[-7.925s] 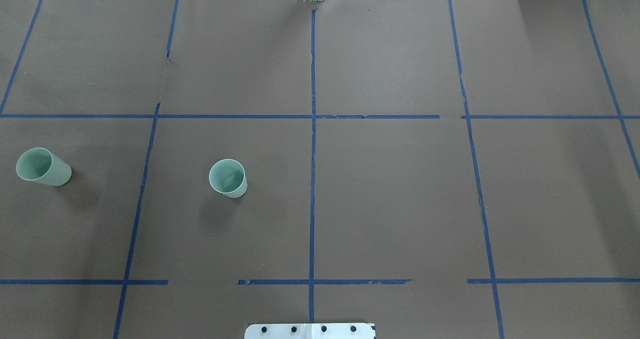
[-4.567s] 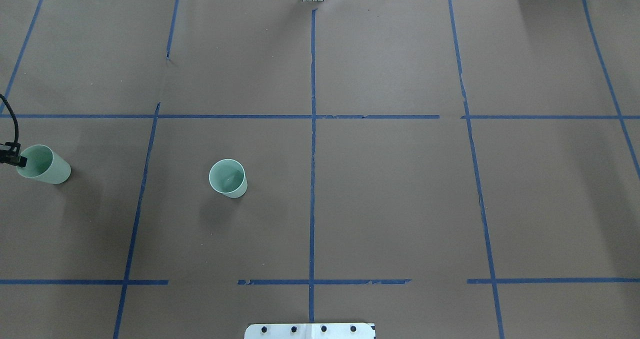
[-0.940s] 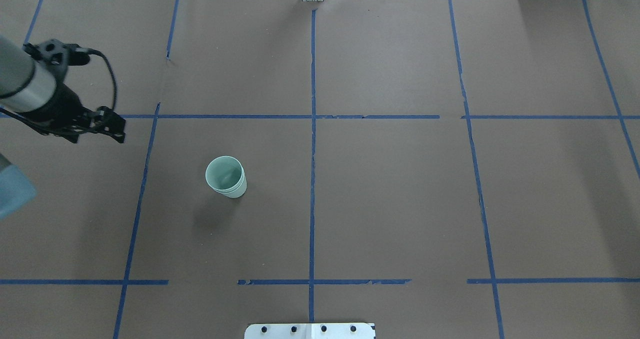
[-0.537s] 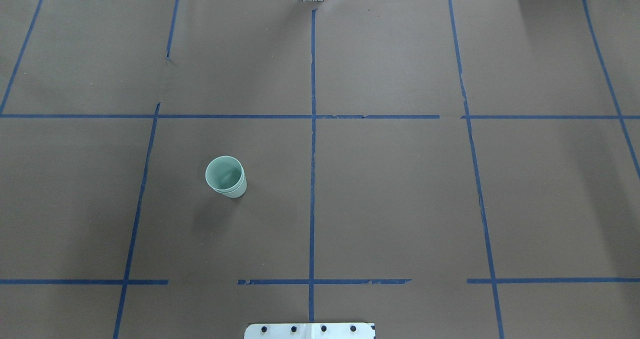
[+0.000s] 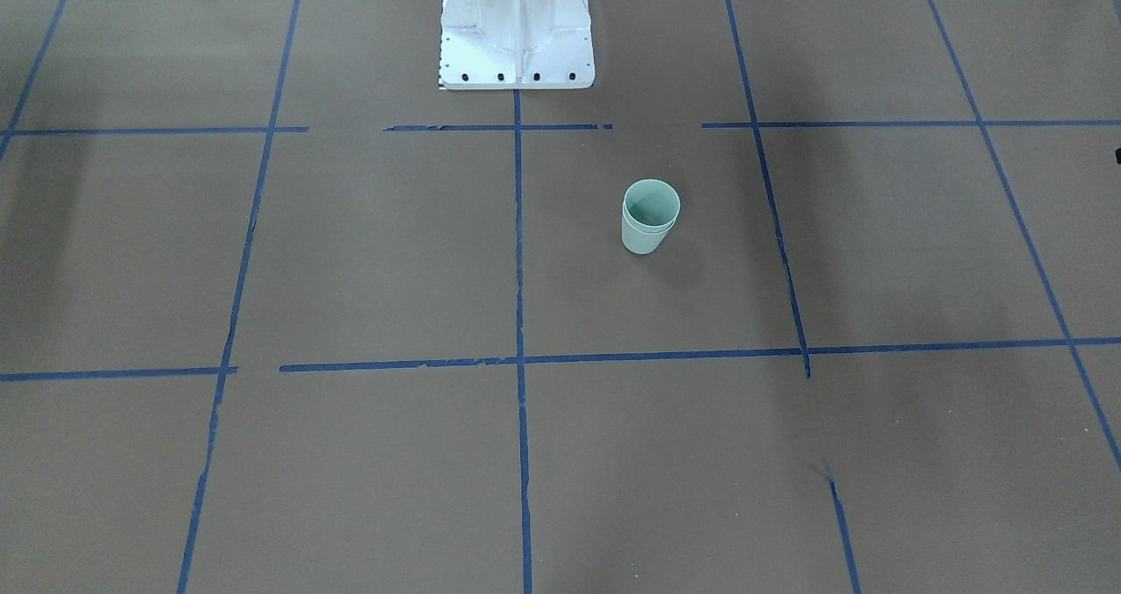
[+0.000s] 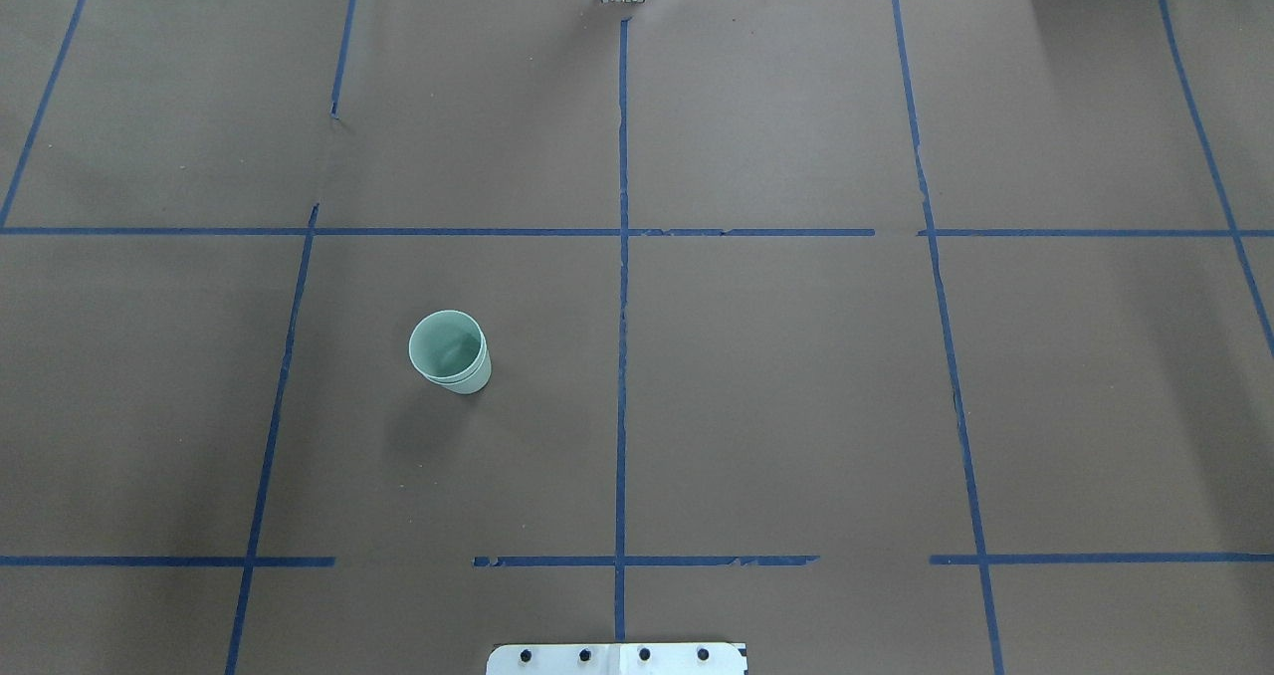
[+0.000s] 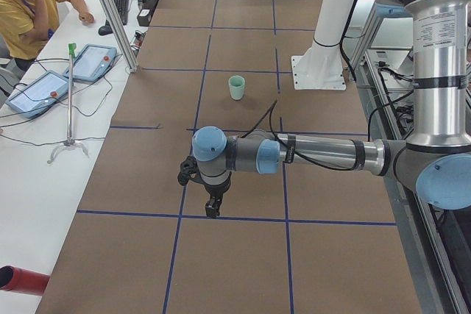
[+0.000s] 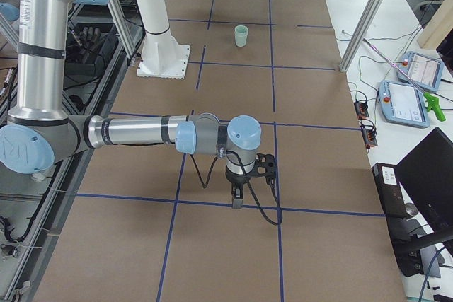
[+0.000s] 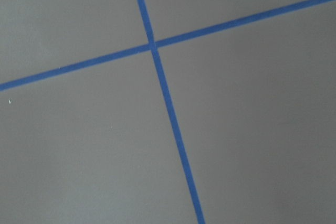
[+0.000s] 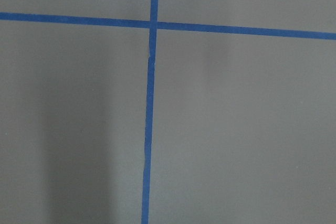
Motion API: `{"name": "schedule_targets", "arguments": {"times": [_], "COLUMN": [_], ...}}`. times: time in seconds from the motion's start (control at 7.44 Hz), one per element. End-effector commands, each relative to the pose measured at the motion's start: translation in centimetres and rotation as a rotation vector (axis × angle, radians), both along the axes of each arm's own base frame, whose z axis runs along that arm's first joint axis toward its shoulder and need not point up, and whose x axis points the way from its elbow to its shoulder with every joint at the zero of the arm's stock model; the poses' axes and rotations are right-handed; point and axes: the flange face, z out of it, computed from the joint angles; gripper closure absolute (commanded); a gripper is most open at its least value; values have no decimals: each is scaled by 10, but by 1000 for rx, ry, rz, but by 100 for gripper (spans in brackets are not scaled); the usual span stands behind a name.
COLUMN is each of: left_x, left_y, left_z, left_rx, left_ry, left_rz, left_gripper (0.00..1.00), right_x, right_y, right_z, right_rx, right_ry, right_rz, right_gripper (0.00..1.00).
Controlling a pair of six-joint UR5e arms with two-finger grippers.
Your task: Stack cups
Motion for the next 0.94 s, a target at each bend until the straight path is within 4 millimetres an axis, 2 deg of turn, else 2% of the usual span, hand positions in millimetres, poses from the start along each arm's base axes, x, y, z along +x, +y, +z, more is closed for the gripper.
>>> {"name": "schedule_targets", "arguments": {"times": [0.0,0.81], "left_x": [-3,-3], "left_y": [6,9], "left_z": [10,9], "left_rx": [-10,-9], "left_ry": [-3,6], "left_rz": [3,3], "left_gripper": [0,0], "right_x": [1,1], "right_y": [0,0], "right_z": [0,0], "right_rx": [-1,1], "right_ry": [0,0], "right_rz": [1,1], "right_gripper": [0,0]}}
